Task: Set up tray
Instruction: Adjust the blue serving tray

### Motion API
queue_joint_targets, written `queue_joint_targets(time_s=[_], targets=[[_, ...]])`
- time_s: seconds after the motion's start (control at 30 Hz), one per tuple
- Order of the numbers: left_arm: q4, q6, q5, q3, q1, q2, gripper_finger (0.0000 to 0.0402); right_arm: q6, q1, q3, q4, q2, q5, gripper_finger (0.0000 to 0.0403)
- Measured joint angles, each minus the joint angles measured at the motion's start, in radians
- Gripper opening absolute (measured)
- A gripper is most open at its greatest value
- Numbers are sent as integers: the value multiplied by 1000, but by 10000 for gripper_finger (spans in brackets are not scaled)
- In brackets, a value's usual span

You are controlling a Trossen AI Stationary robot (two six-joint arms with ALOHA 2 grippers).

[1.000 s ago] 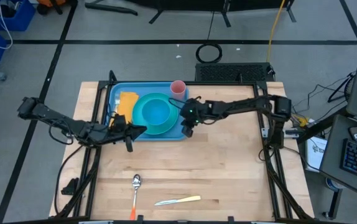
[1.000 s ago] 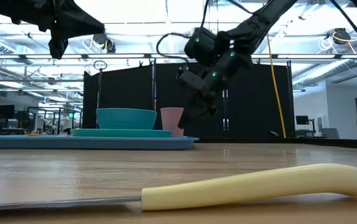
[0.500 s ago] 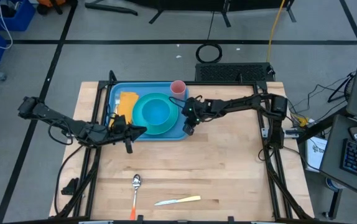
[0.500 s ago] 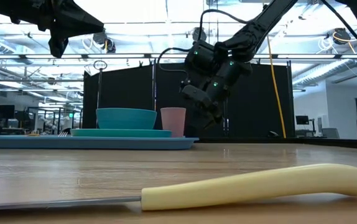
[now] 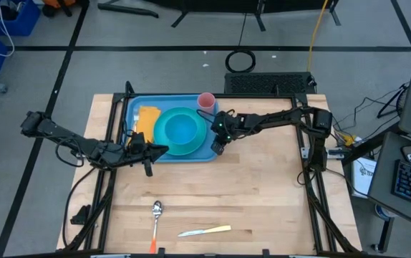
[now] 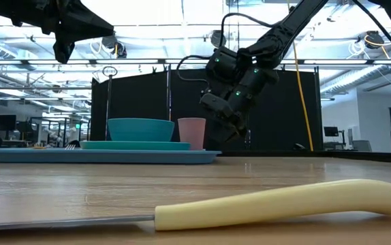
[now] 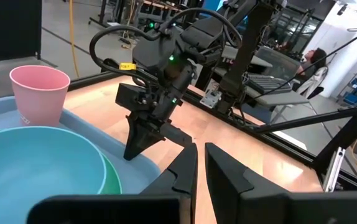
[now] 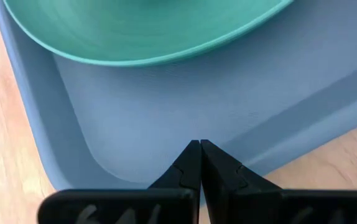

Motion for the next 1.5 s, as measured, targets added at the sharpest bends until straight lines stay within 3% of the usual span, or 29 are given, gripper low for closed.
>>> queue_joint_targets(time_s=[0.67, 1.37, 1.5], targets=[[-3, -1, 0, 0, 0, 0, 33, 103, 3, -122, 39, 1, 50, 0], [-9, -1, 1, 0, 0, 0, 33, 115, 42, -130, -21, -16, 59, 0], [-12, -2, 1, 0, 0, 0, 33, 119, 57, -130, -50, -44, 104, 0]])
